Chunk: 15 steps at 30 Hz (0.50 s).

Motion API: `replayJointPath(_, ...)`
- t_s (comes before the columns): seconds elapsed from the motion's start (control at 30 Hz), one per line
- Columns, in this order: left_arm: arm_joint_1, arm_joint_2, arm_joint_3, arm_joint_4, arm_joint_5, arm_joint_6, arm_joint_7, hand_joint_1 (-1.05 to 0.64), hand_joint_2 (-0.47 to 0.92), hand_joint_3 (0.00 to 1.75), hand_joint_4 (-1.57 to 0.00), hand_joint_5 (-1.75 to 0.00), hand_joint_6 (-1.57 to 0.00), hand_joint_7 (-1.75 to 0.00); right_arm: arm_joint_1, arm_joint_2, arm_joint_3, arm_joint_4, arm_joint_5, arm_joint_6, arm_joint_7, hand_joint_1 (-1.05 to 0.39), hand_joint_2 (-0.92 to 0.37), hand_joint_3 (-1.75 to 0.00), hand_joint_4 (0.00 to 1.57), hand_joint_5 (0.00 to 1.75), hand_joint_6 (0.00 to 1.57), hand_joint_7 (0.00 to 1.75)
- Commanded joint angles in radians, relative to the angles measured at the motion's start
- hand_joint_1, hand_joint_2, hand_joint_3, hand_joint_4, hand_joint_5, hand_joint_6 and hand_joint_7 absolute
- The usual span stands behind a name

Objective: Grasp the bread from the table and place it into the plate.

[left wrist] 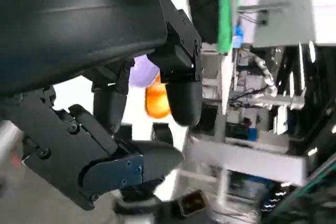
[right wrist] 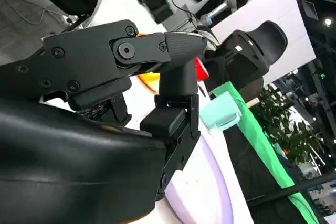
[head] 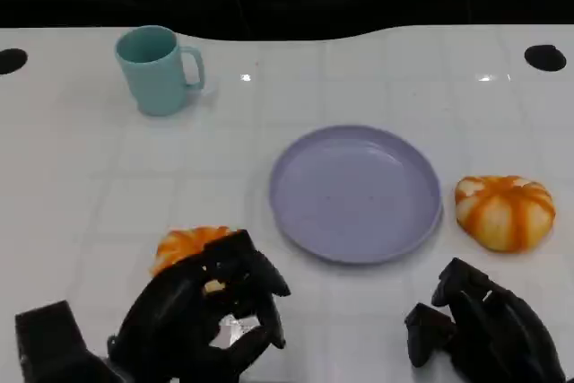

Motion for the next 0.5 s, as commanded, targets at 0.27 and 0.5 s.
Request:
replayJointPath(0.27, -0.047, 0.214, 0.076, -0.124, 0.500, -0.225, 0.228, -0.81, 0.92, 0.16, -0.19, -0.79, -0.25, -0.24, 0.000, -0.012, -0.008, -0.013, 0.007, 0.016, -0.009, -0.55, -0.92, -0.21, 0.78, 1.66, 0.69, 1.39)
replayJointPath(0.5, -0.096, 0.354, 0.069, -0.213, 0.964, -0.198, 0.403, -0.83, 0.92, 0.16, -0.30, -0.53, -0.36, -0.04, 0.006, -0.011, -0.006, -0.021, 0.004, 0.006, -0.009, -0.54, -0.92, -0.23, 0.76, 1.69, 0.68, 1.40)
